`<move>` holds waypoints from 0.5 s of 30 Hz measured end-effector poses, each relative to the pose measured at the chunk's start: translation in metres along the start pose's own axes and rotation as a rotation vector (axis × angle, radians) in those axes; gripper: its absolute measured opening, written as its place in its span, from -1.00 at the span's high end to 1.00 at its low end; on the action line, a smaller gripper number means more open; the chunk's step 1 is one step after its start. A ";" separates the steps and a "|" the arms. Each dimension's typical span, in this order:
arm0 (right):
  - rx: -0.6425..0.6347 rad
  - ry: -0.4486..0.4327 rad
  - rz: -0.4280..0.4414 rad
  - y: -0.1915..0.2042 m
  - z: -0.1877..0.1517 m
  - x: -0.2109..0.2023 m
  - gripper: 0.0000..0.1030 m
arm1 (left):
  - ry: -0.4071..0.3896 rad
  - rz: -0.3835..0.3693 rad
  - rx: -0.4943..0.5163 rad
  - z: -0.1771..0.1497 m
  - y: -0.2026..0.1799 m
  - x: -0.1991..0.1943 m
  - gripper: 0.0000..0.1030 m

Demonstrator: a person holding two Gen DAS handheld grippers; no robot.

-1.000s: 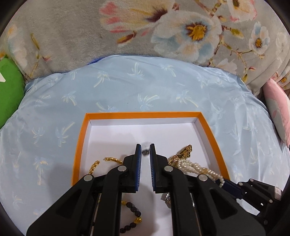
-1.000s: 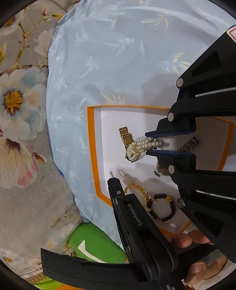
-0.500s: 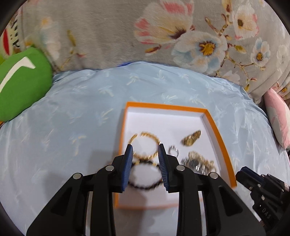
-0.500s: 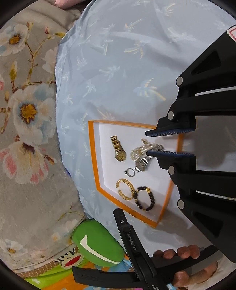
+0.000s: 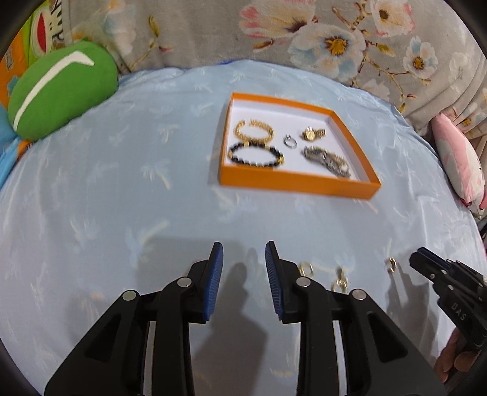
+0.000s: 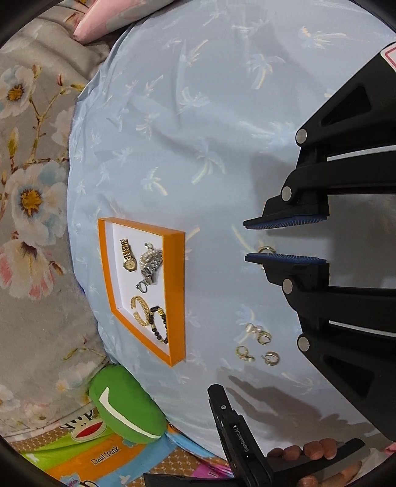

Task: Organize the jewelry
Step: 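Move both open grippers back over the gold earrings on the sheet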

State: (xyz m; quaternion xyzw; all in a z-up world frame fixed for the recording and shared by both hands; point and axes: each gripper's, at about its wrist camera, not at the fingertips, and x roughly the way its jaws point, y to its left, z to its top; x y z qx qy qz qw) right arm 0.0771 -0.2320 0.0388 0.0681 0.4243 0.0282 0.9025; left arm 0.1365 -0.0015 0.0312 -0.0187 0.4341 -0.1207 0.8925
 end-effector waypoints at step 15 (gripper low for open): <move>0.003 0.019 0.016 0.010 -0.016 0.002 0.49 | 0.039 -0.030 -0.011 -0.034 -0.009 -0.014 0.46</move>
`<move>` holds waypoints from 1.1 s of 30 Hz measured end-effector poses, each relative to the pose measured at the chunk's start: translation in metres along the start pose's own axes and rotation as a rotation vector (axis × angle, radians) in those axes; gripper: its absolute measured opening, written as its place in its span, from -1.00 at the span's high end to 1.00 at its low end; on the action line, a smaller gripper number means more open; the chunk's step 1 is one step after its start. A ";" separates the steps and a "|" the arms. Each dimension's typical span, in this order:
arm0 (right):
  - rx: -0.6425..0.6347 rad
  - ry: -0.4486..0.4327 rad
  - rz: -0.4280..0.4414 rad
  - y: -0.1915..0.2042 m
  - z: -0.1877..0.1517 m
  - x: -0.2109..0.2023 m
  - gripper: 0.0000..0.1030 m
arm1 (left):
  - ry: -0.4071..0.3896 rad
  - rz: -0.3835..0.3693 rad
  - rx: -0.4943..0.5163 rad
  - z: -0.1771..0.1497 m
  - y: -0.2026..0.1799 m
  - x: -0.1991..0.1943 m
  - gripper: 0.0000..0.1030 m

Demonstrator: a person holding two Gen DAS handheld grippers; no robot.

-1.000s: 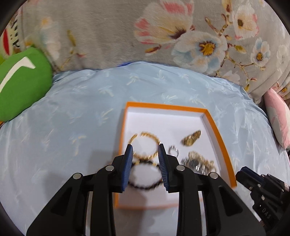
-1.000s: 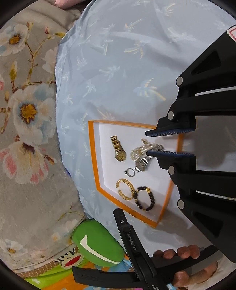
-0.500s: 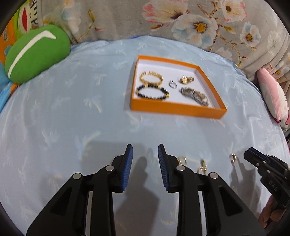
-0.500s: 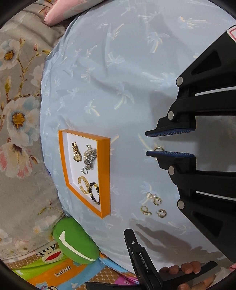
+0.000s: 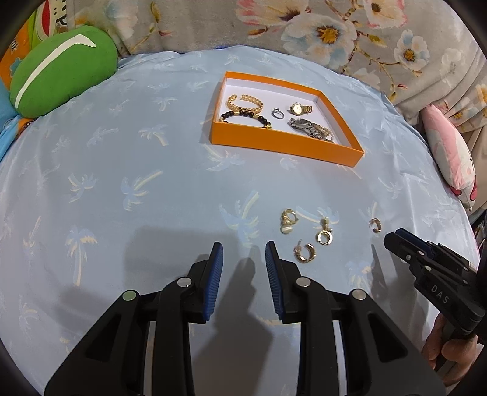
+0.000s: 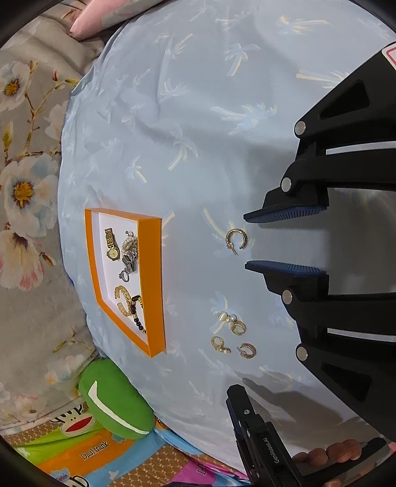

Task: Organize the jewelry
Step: 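Move both open grippers back over the gold earrings on the sheet, then grasp a gold hoop earring with the right gripper while the left grasps the other hoop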

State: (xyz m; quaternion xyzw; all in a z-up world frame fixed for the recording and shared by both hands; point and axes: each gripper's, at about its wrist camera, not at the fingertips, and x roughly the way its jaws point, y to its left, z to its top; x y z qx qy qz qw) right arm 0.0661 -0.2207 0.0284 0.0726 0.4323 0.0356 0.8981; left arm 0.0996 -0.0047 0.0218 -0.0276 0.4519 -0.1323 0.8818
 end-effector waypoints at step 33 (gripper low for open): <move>0.037 -0.001 -0.019 -0.010 0.003 0.018 0.62 | 0.014 -0.028 0.115 -0.010 -0.049 0.019 0.32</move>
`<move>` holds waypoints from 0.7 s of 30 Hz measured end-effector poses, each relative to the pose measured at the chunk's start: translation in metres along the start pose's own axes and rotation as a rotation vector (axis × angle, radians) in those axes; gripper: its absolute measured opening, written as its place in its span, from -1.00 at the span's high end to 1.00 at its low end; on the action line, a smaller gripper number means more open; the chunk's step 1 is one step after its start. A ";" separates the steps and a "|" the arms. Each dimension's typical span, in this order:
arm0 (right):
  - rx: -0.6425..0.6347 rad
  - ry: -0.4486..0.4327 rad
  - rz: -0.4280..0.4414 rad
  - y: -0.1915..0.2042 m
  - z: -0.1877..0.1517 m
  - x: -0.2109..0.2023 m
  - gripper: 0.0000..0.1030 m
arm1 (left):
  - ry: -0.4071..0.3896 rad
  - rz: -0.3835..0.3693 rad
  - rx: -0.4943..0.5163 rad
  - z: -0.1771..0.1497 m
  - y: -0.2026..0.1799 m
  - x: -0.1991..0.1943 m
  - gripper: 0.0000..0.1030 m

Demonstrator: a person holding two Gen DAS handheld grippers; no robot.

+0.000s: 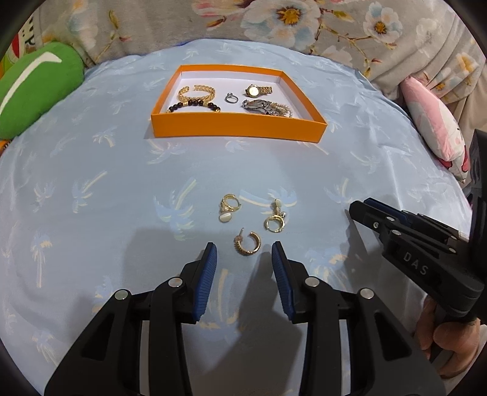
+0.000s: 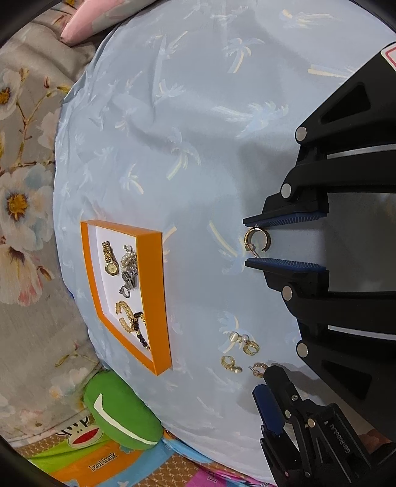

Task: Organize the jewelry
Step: 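Grasp a gold hoop earring with the right gripper while the left grasps the other hoop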

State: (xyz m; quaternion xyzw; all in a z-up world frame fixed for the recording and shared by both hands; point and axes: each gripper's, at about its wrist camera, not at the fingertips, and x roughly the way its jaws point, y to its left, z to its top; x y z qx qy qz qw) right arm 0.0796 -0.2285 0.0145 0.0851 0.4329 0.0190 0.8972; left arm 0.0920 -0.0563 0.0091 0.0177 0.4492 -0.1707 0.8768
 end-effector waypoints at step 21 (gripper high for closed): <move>0.029 -0.044 0.038 -0.002 0.003 -0.014 0.62 | -0.032 -0.010 0.001 0.002 0.007 -0.008 0.67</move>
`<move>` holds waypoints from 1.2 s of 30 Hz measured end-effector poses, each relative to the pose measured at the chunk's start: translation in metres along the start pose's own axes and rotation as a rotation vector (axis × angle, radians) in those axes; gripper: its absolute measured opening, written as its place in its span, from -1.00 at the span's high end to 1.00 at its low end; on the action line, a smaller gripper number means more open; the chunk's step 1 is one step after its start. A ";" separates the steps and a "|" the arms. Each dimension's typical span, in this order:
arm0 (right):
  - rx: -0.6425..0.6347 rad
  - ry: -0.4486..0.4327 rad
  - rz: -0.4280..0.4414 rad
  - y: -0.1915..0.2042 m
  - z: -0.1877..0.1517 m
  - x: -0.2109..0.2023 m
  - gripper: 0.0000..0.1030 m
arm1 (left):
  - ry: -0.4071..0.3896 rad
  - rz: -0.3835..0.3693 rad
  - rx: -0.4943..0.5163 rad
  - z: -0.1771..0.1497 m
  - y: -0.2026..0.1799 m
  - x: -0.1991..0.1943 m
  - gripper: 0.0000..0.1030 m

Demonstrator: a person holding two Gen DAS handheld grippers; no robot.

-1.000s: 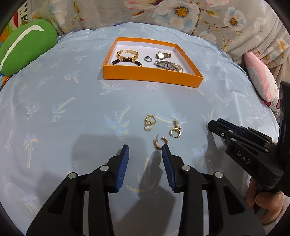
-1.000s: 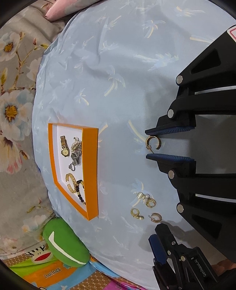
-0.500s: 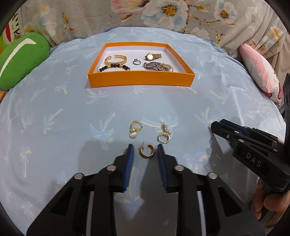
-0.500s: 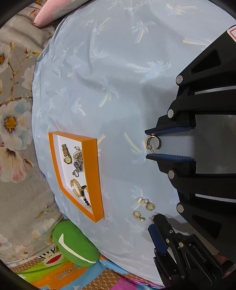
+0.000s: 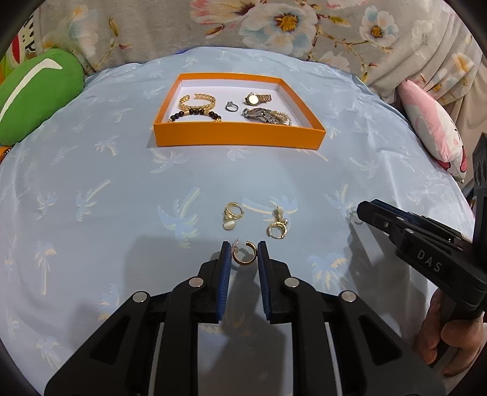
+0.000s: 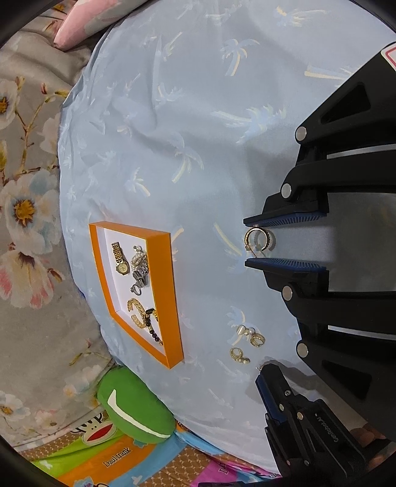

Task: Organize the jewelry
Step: 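Grasp a gold hoop earring with the right gripper while the left grasps the other hoop, then carry both gold hoop earrings in the grippers over the orange box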

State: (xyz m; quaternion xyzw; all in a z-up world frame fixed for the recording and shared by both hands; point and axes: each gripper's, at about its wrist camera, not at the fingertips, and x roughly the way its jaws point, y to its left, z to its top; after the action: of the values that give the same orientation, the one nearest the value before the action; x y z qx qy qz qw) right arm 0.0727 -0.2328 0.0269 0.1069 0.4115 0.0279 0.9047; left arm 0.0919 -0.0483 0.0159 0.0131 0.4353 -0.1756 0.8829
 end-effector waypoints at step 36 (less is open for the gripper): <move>-0.053 -0.063 0.028 0.026 0.164 0.114 0.62 | -0.159 0.078 0.019 0.205 0.035 0.089 0.67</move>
State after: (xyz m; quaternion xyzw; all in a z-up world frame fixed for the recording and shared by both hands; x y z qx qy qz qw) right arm 0.2719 -0.2190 0.0525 0.0894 0.3803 0.0479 0.9193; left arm 0.3096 -0.0784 0.0698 0.0246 0.3616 -0.1457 0.9206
